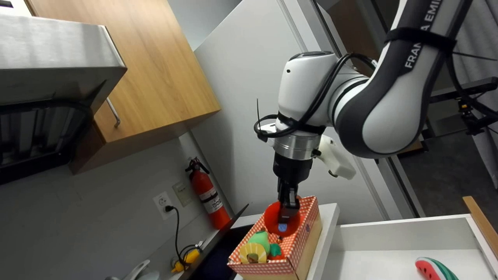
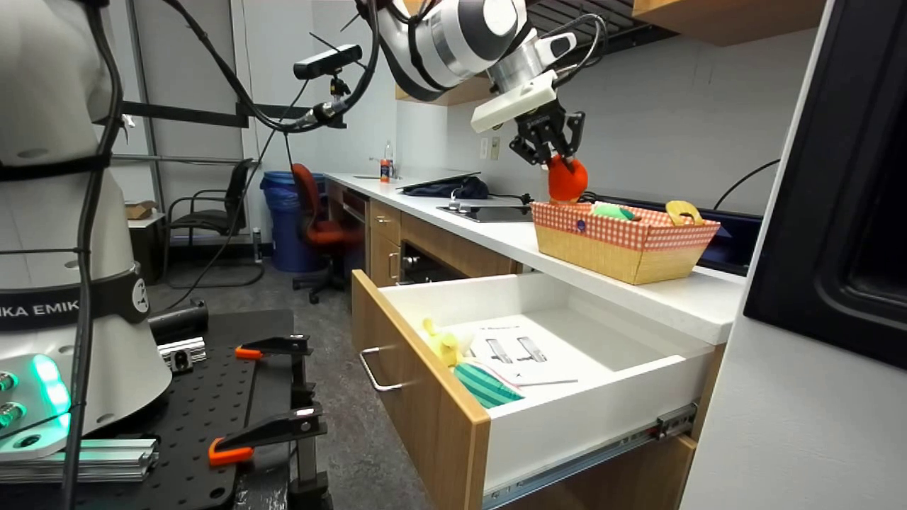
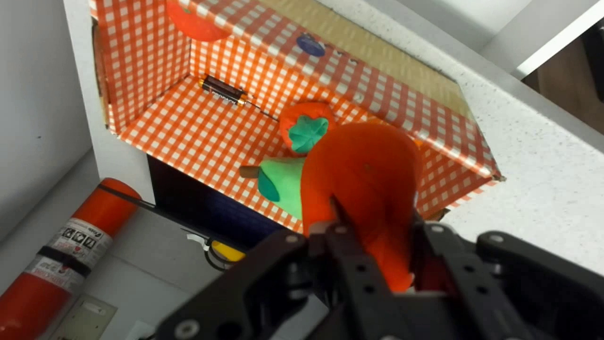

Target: Take the orange object in the drawer and put it in the basket

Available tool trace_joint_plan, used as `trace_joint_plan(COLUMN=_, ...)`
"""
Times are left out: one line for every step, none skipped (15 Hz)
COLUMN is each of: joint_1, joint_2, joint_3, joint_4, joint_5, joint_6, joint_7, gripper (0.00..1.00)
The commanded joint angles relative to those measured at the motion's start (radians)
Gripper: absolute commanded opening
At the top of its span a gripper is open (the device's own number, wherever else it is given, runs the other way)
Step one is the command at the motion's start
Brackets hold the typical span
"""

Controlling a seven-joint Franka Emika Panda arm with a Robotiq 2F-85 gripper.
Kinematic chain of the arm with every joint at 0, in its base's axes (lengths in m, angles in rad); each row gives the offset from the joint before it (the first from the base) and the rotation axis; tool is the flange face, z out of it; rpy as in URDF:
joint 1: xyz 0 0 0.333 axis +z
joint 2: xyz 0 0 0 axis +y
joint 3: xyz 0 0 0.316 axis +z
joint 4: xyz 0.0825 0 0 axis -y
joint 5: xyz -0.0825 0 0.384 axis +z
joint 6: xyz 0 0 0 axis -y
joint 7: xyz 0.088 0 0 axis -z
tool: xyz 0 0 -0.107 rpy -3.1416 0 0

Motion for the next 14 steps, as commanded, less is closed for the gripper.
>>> trace_joint_plan(joint_1=0.036, joint_2=0.043, joint_3=-0.046, joint_4=0.042, joint_5=-0.182, joint_6=0.064, joint_7=0.176, gripper=0.06)
trace_joint_plan(joint_1=0.044, joint_2=0.053, joint_3=-0.052, joint_4=0.055, joint_5=-0.217, joint_6=0.064, joint_7=0.211, gripper=0.06)
trace_joint_plan(joint_1=0.051, joint_2=0.065, joint_3=-0.053, joint_4=0.067, joint_5=-0.240, joint_6=0.061, joint_7=0.243, gripper=0.06)
trace_joint_plan(joint_1=0.057, joint_2=0.076, joint_3=-0.054, joint_4=0.076, joint_5=-0.262, joint_6=0.055, joint_7=0.270, gripper=0.06)
trace_joint_plan(joint_1=0.065, joint_2=0.088, joint_3=-0.051, joint_4=0.086, joint_5=-0.274, joint_6=0.045, joint_7=0.293, gripper=0.06)
trace_joint_plan(joint_1=0.071, joint_2=0.101, joint_3=-0.050, joint_4=0.095, joint_5=-0.286, joint_6=0.044, joint_7=0.311, gripper=0.06)
trace_joint_plan(joint_1=0.077, joint_2=0.116, joint_3=-0.056, joint_4=0.106, joint_5=-0.302, joint_6=0.046, joint_7=0.326, gripper=0.06)
trace_joint_plan(joint_1=0.085, joint_2=0.130, joint_3=-0.060, joint_4=0.117, joint_5=-0.315, joint_6=0.044, joint_7=0.340, gripper=0.06)
trace_joint_plan(joint_1=0.087, joint_2=0.144, joint_3=-0.069, joint_4=0.129, joint_5=-0.329, joint_6=0.049, joint_7=0.348, gripper=0.06)
trace_joint_plan(joint_1=0.088, joint_2=0.156, joint_3=-0.077, joint_4=0.139, joint_5=-0.340, joint_6=0.054, joint_7=0.354, gripper=0.06)
trace_joint_plan(joint_1=0.090, joint_2=0.167, joint_3=-0.086, joint_4=0.151, joint_5=-0.349, joint_6=0.055, joint_7=0.362, gripper=0.06)
trace_joint_plan(joint_1=0.092, joint_2=0.178, joint_3=-0.092, joint_4=0.159, joint_5=-0.353, joint_6=0.052, joint_7=0.366, gripper=0.31)
trace_joint_plan(joint_1=0.094, joint_2=0.186, joint_3=-0.098, joint_4=0.167, joint_5=-0.353, joint_6=0.046, joint_7=0.371, gripper=0.51)
trace_joint_plan(joint_1=0.096, joint_2=0.194, joint_3=-0.103, joint_4=0.174, joint_5=-0.351, joint_6=0.046, joint_7=0.371, gripper=0.58)
